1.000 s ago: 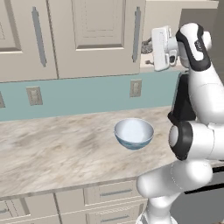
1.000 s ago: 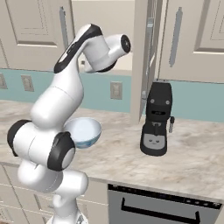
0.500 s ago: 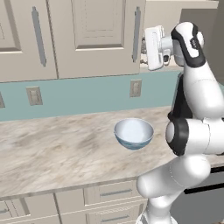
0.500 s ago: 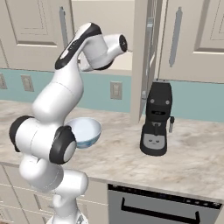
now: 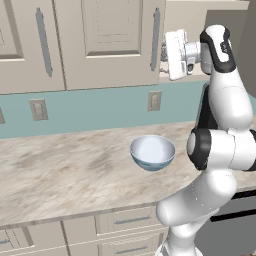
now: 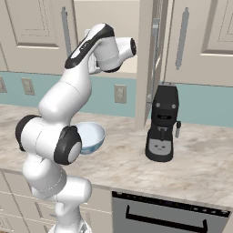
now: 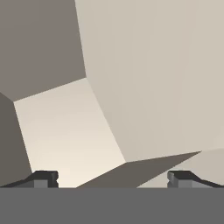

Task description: Open the cabinet and setup a tea strainer by placing it in the bowl upright.

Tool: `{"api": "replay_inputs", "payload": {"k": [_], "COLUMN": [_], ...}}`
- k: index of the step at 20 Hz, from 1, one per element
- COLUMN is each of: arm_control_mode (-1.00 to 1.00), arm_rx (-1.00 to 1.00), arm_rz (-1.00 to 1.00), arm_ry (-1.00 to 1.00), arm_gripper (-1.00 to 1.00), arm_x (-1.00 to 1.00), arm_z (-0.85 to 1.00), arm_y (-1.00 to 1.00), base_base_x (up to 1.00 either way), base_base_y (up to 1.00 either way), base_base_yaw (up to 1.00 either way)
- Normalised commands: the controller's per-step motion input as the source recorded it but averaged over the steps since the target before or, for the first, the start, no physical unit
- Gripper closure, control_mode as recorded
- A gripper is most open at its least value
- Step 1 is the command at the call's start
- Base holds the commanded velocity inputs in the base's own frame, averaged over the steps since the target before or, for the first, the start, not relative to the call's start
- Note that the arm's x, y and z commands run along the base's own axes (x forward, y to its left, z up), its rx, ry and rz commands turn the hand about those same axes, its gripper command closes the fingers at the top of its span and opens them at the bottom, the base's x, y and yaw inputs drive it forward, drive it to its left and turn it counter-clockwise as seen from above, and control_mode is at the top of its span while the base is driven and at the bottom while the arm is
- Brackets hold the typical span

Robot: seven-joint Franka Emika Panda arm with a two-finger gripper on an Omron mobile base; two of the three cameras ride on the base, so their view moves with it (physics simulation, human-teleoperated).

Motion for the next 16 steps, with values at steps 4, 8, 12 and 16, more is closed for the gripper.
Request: {"api": "replay_inputs", "payload": {"k": [4,8,12,16], "arm_control_mode": [-1.0,-1.0,-1.0,-1.0], "arm_rx": [0.0,0.0,0.0,0.0], "arm_rz": [0.01,0.0,0.01,0.0], "arm_ry": [-0.09,-0.03,-0.01,-0.01], "arm_gripper": [-1.0,-1.0,-1.0,-1.0], "arm_x": [0.06,0.15,0.25,0.34], "arm_z": [0.0,0.0,0.0,0.0], "arm_y": [0.0,0.0,0.02,0.06], "base_base_x": [0.0,0.0,0.0,0.0], "base_base_y": [0.0,0.0,0.0,0.0], "base_base_yaw": [0.0,0.0,0.0,0.0]}}
